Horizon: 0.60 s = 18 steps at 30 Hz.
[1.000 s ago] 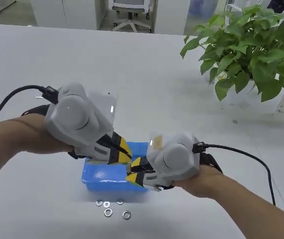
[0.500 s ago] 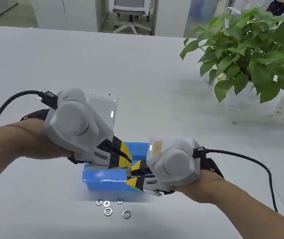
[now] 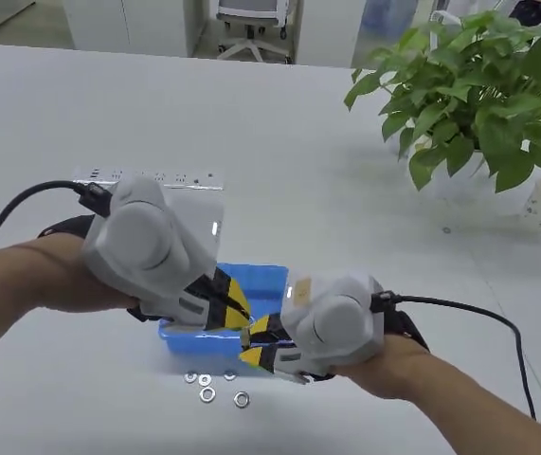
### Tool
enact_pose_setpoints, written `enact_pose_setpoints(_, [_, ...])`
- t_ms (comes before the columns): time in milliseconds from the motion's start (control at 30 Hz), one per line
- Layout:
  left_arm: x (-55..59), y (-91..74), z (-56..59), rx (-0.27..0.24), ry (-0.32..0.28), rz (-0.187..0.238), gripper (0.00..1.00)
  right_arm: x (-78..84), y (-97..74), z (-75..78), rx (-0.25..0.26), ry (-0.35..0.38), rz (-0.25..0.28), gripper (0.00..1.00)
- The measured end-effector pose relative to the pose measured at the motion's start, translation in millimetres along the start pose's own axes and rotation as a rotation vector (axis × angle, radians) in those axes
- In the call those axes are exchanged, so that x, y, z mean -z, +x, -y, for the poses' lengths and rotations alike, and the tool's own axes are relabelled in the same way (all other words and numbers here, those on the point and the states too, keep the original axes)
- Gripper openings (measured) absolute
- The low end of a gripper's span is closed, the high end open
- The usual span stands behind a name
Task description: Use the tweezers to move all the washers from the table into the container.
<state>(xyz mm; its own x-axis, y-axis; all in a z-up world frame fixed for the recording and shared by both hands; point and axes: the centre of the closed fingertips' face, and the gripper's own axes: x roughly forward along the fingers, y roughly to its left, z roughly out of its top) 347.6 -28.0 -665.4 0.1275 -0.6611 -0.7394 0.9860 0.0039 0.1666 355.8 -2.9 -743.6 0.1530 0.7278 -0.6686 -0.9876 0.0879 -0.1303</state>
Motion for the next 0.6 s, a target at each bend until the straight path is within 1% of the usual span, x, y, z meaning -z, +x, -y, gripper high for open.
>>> enact_pose_setpoints(267, [4.7, 4.5, 9.2, 0.005, -0.002, -0.009, 0.05, 5.1, 3.9, -8.9, -0.008, 0.008, 0.000, 0.11])
enact_pose_setpoints(600, [11.1, 11.7, 21.6, 0.025, -0.006, -0.022, 0.05, 14.7, 8.2, -21.3, -0.030, 0.007, -0.014, 0.11])
